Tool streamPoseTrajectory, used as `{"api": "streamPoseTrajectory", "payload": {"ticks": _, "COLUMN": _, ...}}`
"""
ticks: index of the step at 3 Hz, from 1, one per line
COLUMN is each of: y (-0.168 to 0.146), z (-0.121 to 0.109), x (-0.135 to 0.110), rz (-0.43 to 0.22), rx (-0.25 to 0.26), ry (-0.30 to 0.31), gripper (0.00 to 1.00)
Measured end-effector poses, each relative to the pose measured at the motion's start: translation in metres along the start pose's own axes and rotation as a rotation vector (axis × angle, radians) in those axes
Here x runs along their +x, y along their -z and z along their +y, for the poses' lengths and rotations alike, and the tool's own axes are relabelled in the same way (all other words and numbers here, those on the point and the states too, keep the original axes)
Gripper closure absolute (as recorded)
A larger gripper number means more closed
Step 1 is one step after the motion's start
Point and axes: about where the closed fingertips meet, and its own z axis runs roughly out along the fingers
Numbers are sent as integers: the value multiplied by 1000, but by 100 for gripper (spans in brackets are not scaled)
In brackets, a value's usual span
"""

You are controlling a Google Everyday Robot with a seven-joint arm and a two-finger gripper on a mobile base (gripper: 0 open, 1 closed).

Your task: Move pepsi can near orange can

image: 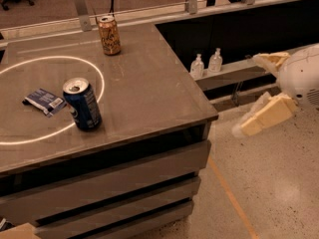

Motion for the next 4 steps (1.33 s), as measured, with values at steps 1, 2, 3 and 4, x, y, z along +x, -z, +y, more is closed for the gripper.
{"api": "streamPoseTrajectory", "payload": {"ticks": 1, "y": 1, "z": -7, "x": -27, "rz": -106, "rx": 42, "ry": -19, "gripper": 0}}
{"api": "streamPoseTrajectory", "payload": {"ticks": 2, "y": 1, "z": -6, "x": -27, "rz": -104, "rx": 38, "ry": -21, "gripper": 0}}
{"api": "streamPoseTrajectory", "payload": {"ticks": 3, "y": -15, "z": 4, "x": -42, "rz": -166, "rx": -19, "ry": -17, "gripper": 0}}
{"api": "streamPoseTrajectory", "payload": {"ticks": 4, "y": -42, "z": 15, "x": -69, "rz": -270, "rx": -103, "ry": 14, "gripper": 0}}
